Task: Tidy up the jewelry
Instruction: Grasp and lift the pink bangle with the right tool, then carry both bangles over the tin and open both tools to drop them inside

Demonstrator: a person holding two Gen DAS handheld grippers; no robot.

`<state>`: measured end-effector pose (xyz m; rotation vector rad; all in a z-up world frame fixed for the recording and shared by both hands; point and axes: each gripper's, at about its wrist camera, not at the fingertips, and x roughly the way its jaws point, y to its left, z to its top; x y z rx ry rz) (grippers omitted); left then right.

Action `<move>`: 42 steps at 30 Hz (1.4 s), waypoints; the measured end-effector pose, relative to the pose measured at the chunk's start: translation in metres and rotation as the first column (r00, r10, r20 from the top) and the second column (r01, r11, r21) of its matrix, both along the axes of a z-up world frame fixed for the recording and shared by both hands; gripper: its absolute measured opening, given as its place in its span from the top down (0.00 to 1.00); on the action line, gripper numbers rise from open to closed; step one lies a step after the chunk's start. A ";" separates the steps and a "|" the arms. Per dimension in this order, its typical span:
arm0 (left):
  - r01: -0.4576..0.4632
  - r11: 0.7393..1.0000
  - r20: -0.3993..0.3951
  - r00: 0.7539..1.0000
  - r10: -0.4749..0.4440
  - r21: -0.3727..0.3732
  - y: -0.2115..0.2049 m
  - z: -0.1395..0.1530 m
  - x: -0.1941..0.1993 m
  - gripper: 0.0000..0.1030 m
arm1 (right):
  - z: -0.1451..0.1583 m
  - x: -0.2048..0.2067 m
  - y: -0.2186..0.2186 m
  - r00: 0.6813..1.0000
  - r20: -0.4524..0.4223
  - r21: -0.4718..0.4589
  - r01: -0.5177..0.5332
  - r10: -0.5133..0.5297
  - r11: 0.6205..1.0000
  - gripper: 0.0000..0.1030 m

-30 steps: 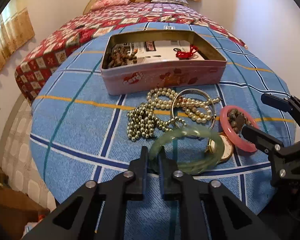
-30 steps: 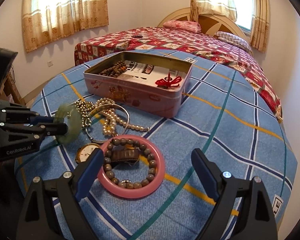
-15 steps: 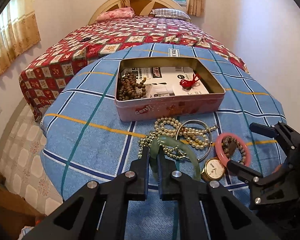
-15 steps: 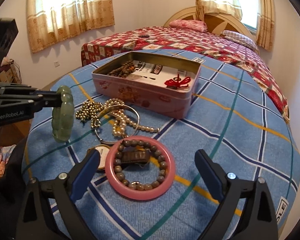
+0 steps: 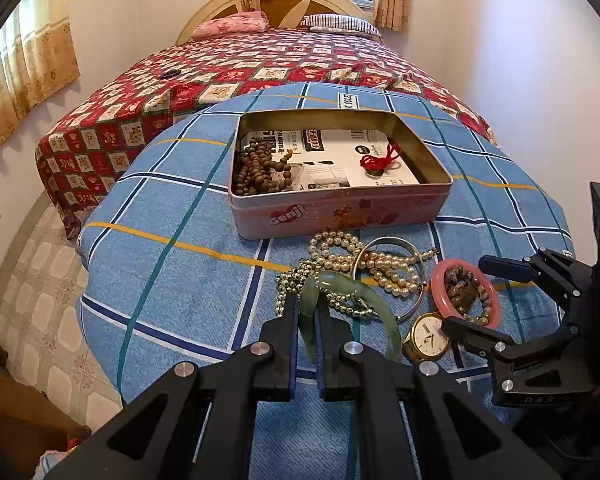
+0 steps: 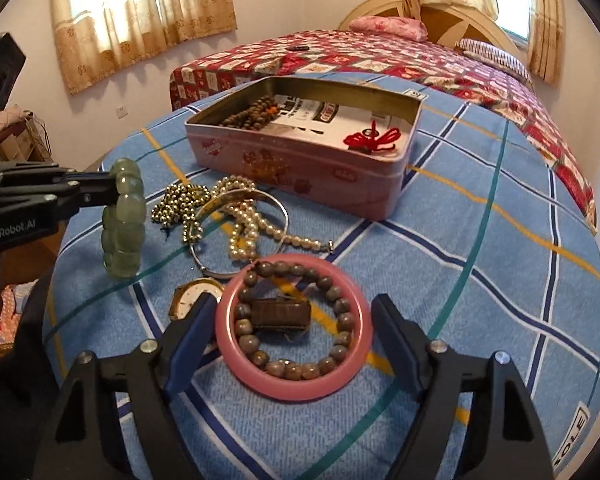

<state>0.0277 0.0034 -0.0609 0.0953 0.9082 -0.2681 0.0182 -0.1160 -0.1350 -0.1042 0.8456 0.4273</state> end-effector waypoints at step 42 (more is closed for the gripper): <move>0.020 1.000 0.106 0.994 -0.018 -0.020 0.008 0.049 0.015 0.94 | 0.058 0.020 0.001 0.985 0.165 0.004 0.039 -0.040 0.999 0.20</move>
